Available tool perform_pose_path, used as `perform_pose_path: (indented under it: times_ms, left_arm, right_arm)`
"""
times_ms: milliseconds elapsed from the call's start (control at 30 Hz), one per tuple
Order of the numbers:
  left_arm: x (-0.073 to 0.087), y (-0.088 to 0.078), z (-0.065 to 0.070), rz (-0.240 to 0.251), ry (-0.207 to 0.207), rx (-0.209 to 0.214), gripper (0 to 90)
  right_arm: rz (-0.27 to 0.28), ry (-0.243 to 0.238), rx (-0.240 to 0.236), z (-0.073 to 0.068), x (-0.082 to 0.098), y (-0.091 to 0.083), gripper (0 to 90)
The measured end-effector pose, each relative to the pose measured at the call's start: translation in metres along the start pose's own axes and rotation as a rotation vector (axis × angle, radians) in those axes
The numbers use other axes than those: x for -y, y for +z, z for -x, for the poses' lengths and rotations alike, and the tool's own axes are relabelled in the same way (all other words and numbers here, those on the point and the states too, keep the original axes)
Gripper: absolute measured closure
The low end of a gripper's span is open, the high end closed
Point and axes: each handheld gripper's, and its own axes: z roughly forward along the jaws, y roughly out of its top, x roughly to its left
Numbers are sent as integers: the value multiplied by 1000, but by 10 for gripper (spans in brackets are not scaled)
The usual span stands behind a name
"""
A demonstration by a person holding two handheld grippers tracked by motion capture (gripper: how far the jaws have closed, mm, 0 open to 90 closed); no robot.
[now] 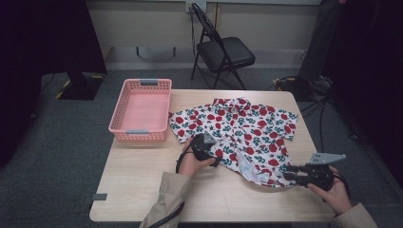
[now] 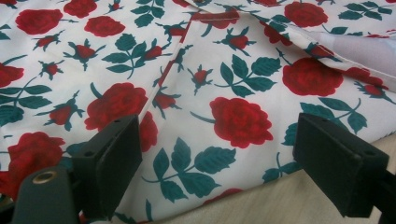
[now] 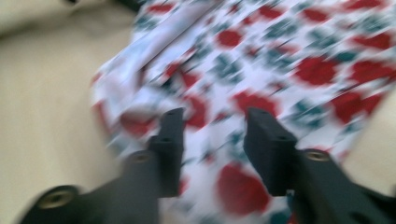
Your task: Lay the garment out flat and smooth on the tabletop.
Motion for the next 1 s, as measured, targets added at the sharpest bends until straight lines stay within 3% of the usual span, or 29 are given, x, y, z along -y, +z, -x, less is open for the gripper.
perform_pose_path:
  times_ms: [133, 267, 400, 500, 700, 900, 1000]
  left_arm:
    - [0, 1, 0, 0, 0, 2, 151]
    - [1, 1, 0, 3, 0, 3, 151]
    - [2, 0, -2, 4, -2, -2, 151]
    - [3, -1, -4, 2, -5, -6, 151]
    - [3, -2, -6, 5, -20, -7, 151]
    - [-3, -7, -8, 29, -19, 5, 149]
    - [-11, 0, -8, 30, -5, 2, 154]
  right_arm:
    - [32, 6, 71, 18, -17, 15, 429]
    - [12, 11, 129, 39, -29, 42, 357]
    - [-24, 4, 189, 53, -30, 64, 319]
    - [-42, -16, 227, 57, -26, 70, 310]
    - [-55, -36, 228, 53, -22, 72, 311]
    - [-62, -10, 215, 56, -22, 72, 301]
    - [-61, -10, 214, 56, -22, 72, 301]
